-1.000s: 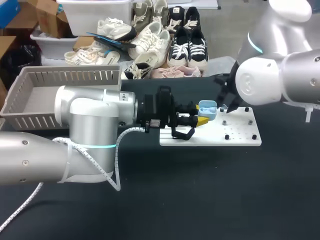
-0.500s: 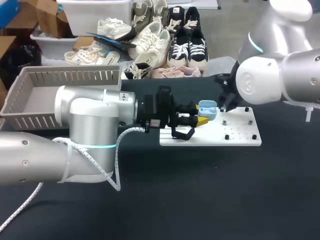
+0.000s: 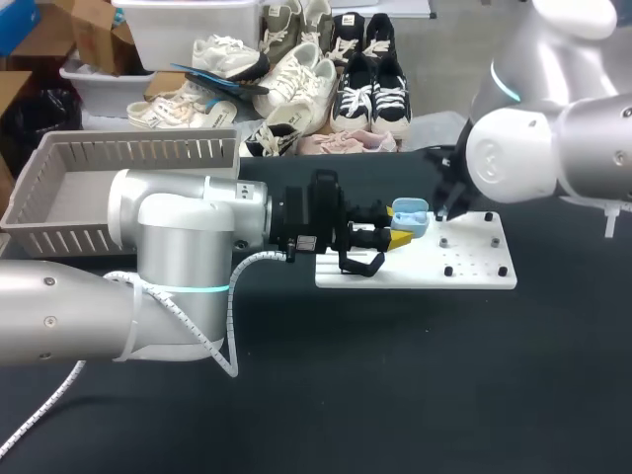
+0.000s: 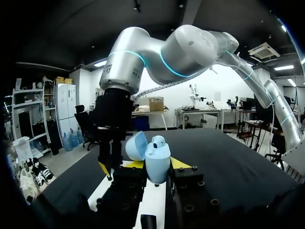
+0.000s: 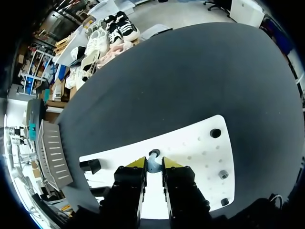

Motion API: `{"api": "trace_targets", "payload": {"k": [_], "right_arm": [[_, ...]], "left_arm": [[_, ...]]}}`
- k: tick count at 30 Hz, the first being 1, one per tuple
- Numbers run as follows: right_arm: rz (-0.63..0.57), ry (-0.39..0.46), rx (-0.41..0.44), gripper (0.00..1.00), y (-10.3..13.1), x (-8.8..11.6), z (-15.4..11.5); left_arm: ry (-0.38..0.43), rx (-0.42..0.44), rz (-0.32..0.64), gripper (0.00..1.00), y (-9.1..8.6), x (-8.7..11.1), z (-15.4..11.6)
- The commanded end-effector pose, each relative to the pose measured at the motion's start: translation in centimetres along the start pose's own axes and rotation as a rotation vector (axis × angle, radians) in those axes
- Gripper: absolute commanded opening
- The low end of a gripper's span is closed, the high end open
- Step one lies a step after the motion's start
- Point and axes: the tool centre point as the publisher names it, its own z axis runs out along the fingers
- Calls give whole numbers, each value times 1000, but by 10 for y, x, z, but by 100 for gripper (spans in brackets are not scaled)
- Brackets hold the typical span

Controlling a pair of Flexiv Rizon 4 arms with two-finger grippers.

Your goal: Pick up each earbud case from the left stands, insert the matching earbuds, close the lid, and place the case in the box.

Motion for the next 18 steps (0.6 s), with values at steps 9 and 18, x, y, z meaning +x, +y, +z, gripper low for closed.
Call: {"api": "trace_targets", "payload": {"k": [9, 18], "right_arm": [[-19, -30, 7, 0, -2, 13, -23], [-98, -8, 31, 0, -5, 29, -40]], "left_arm": [[-3, 0, 1, 0, 0, 1, 0], [-3, 0, 1, 0, 0, 1, 0]]}}
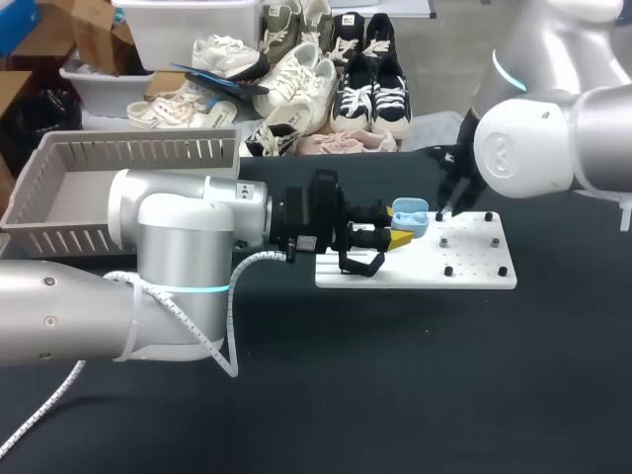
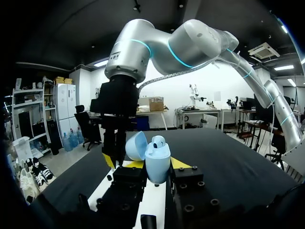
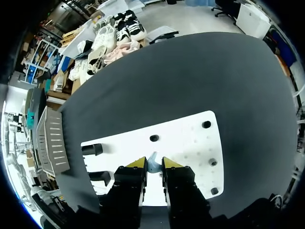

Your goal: Pick up each earbud case from the left stands, insert the matching earbuds, close the lid, and place the case in the box.

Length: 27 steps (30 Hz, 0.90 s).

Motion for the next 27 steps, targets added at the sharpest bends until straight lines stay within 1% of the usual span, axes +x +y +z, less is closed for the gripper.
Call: {"api": "trace_targets", "payload": {"k": [1, 3, 6, 9, 12, 14, 19, 23, 27], "right_arm": [[-12, -4, 0, 0, -4, 12, -14], [-32, 4, 16, 0, -6, 16, -19], [-61, 13, 11, 0, -8, 21, -26], [-83, 8, 40, 0, -11, 28, -35], [-103, 14, 33, 0, -14, 36, -43], [-120, 22, 17, 0, -16, 41, -48], [-147, 25, 44, 0, -20, 58, -61], [-152, 31, 37, 0, -25, 70, -74], [-194, 34, 50, 0, -26, 83, -87]], "left_arm": [[-3, 0, 1, 0, 0, 1, 0], [-3, 0, 1, 0, 0, 1, 0], [-3, 0, 1, 0, 0, 1, 0], [-3, 0, 1, 0, 0, 1, 0], [-3, 0, 1, 0, 0, 1, 0], [-3, 0, 1, 0, 0, 1, 0], [-3, 0, 1, 0, 0, 1, 0], [-3, 0, 1, 0, 0, 1, 0], [-3, 0, 1, 0, 0, 1, 0]]}}
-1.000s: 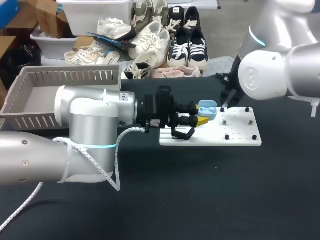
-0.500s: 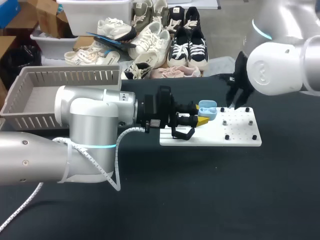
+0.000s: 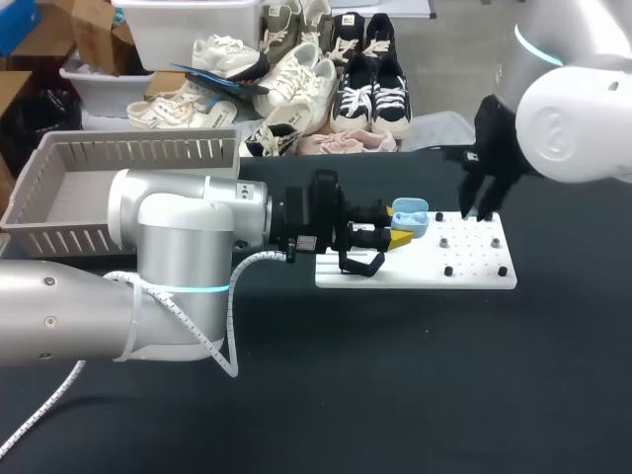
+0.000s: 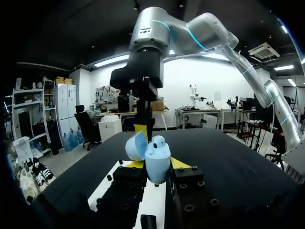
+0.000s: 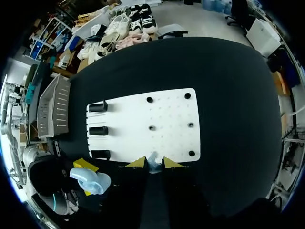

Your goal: Pick up each earbud case from the left stands, insert the matching earbuds, close the lid, and place the case in the box.

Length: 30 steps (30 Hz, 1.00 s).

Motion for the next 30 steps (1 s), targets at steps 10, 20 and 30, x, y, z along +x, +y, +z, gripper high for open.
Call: {"api": "trace_targets", "payload": {"k": [10, 20, 30], "right_arm": [[-218, 10, 23, 0, 13, 45, -41], [-401, 35, 28, 0, 31, 58, -67], [-582, 49, 30, 0, 55, 59, -76]], "left_arm": [[-3, 0, 1, 0, 0, 1, 0], [-3, 0, 1, 0, 0, 1, 0], [-3, 0, 1, 0, 0, 1, 0]]}}
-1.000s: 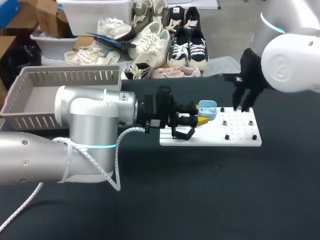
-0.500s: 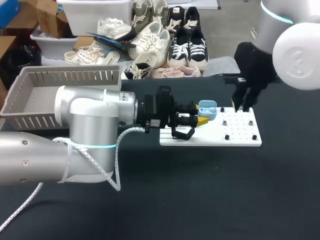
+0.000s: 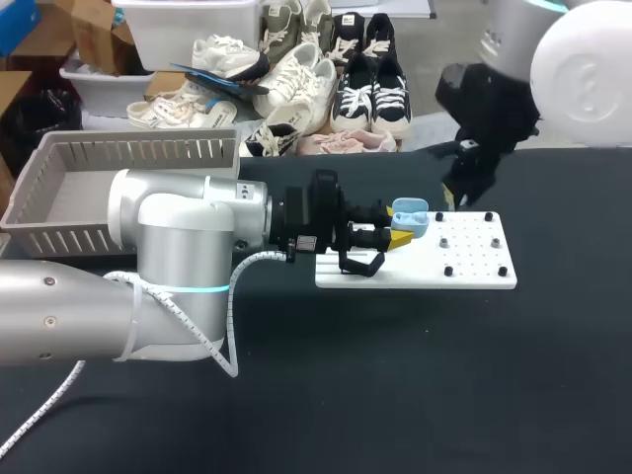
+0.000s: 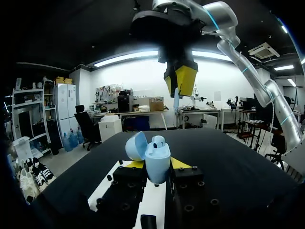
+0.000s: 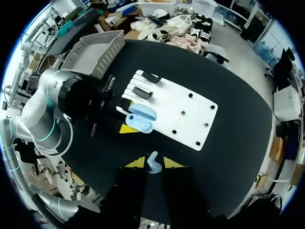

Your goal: Pick up each earbud case from the left stands, insert the matching earbuds, close the lid, and place the case in the box.

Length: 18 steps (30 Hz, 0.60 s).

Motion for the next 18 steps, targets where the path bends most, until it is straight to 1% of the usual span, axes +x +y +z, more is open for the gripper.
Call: {"api": "trace_targets", "payload": {"k": [1, 5, 14, 18], "right_arm": [[-41, 19, 6, 0, 9, -8, -1], [-101, 19, 4, 0, 15, -13, 1], [-172, -6, -23, 0, 18, -20, 10], [-195, -5, -18, 0, 19, -22, 15]], "left_arm": [[-3, 0, 1, 0, 0, 1, 0], [-3, 0, 1, 0, 0, 1, 0], [-3, 0, 1, 0, 0, 1, 0], [-3, 0, 1, 0, 0, 1, 0]]}}
